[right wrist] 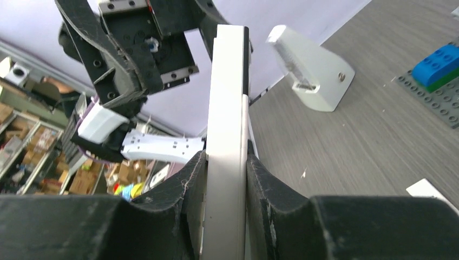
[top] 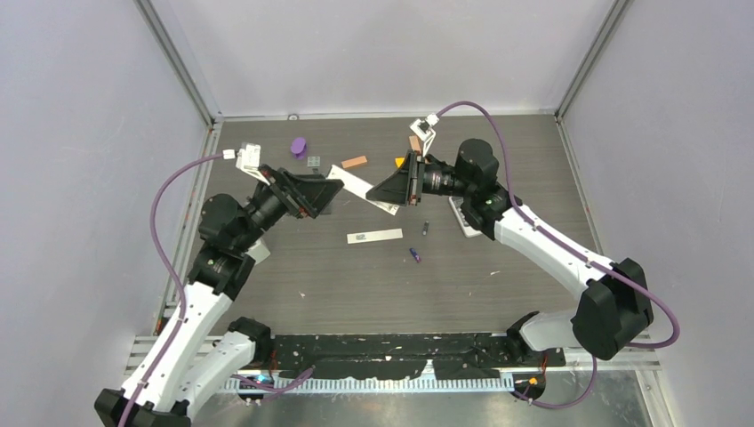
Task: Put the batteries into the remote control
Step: Adjust the remote control.
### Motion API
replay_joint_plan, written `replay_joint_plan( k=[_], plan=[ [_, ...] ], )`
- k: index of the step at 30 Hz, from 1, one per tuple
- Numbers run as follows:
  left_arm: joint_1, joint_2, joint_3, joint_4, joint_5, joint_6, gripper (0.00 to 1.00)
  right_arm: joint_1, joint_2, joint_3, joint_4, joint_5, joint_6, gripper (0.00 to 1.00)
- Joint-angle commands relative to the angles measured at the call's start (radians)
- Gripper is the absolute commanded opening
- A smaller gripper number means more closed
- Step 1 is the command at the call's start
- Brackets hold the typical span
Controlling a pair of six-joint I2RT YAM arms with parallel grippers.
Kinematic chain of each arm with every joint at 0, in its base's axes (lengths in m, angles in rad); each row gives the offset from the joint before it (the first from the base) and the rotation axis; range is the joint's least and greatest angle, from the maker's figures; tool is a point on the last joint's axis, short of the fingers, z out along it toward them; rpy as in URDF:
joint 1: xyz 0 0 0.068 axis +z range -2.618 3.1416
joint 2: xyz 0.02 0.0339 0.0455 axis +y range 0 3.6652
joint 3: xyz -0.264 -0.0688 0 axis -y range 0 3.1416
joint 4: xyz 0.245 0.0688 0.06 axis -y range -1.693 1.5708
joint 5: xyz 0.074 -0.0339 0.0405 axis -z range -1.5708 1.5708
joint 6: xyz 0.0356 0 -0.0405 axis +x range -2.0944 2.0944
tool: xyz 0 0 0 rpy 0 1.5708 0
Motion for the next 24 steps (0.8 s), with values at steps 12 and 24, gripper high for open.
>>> replay_joint_plan(
  k=[12, 24],
  plan=[
    [-0.013, 0.216, -0.019, 0.523, 0.071, -0.45, 0.68, 0.007, 0.025, -0.067, 0.489, 0.124, 0.388, 0.05],
    [-0.031, 0.323, -0.067, 0.76, 0.095, -0.516, 0.49, 0.007, 0.11, -0.078, 0.613, 0.113, 0.549, 0.05]
  ],
)
